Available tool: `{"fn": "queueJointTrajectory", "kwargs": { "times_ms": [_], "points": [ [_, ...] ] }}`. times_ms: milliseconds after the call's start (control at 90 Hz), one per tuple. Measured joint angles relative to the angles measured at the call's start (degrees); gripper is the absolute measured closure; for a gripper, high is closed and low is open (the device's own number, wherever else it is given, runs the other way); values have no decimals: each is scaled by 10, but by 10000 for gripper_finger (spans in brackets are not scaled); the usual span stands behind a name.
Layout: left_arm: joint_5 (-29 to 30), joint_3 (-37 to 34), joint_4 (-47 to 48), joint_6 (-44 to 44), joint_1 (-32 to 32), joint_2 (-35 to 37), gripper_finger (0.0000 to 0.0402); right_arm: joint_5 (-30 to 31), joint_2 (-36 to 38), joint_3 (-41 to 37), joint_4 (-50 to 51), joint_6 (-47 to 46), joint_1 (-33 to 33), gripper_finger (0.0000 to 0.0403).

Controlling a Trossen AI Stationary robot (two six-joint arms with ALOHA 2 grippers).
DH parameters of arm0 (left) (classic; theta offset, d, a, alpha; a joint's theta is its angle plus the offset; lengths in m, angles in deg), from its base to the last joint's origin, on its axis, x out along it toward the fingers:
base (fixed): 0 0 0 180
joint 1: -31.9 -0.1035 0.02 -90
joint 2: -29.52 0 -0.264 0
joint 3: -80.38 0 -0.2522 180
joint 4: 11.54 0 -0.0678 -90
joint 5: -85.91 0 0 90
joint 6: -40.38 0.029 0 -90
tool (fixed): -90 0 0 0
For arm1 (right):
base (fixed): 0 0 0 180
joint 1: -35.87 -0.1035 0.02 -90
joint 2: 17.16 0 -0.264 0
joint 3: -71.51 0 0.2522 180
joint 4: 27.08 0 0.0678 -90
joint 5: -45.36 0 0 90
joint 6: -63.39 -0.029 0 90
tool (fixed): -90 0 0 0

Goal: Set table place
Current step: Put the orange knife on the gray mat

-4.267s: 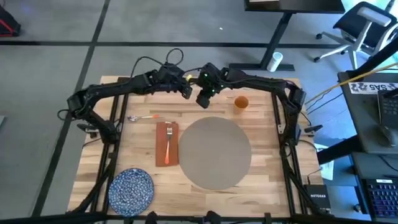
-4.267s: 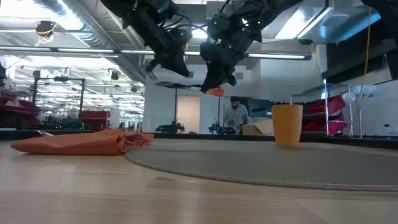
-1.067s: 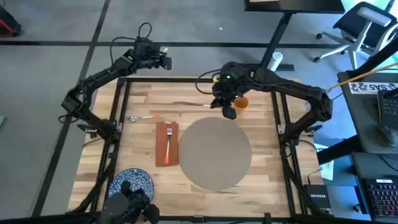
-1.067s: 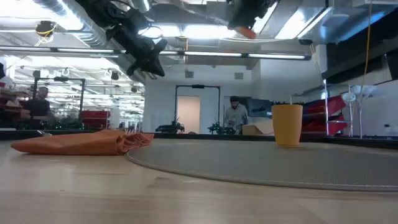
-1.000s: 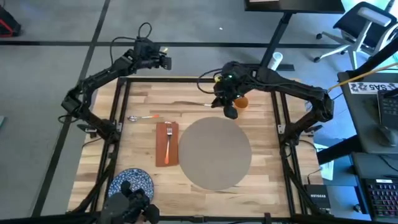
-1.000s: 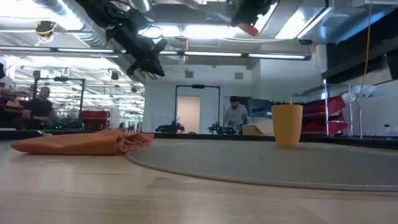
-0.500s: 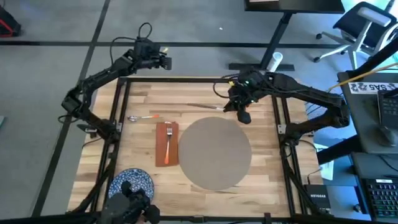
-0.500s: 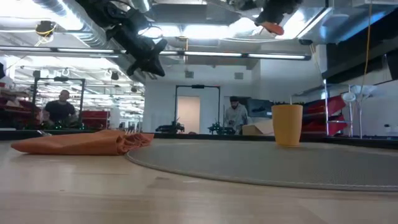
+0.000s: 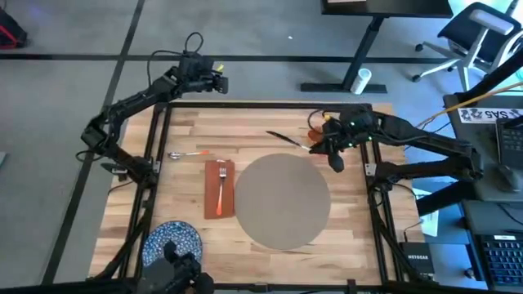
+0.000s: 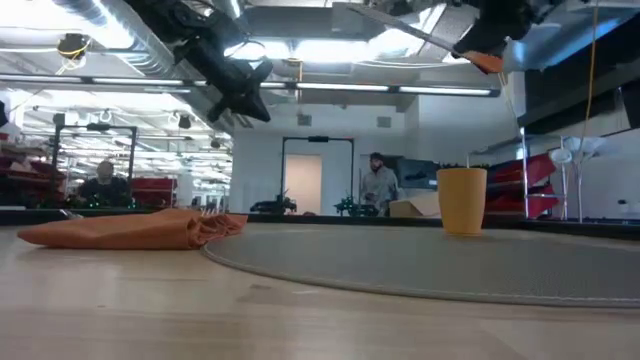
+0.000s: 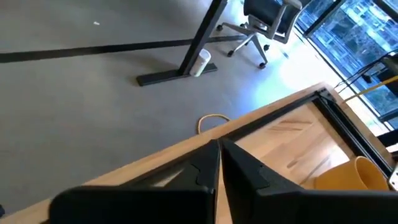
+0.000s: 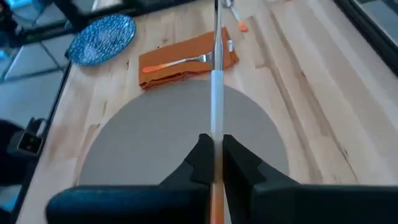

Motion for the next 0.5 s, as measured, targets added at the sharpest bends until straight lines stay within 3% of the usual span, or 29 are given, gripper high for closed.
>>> {"fn": "queueJointTrajectory", "kwargs": {
  "times_ms": [389,500],
  "points": [
    [81,0,-19,-54,58,0,402,19,145,-118,-35,-60,0,403],
    [98,0,-27,-63,74,0,402,22,169,-147,-86,-90,0,403]
  ]
}}
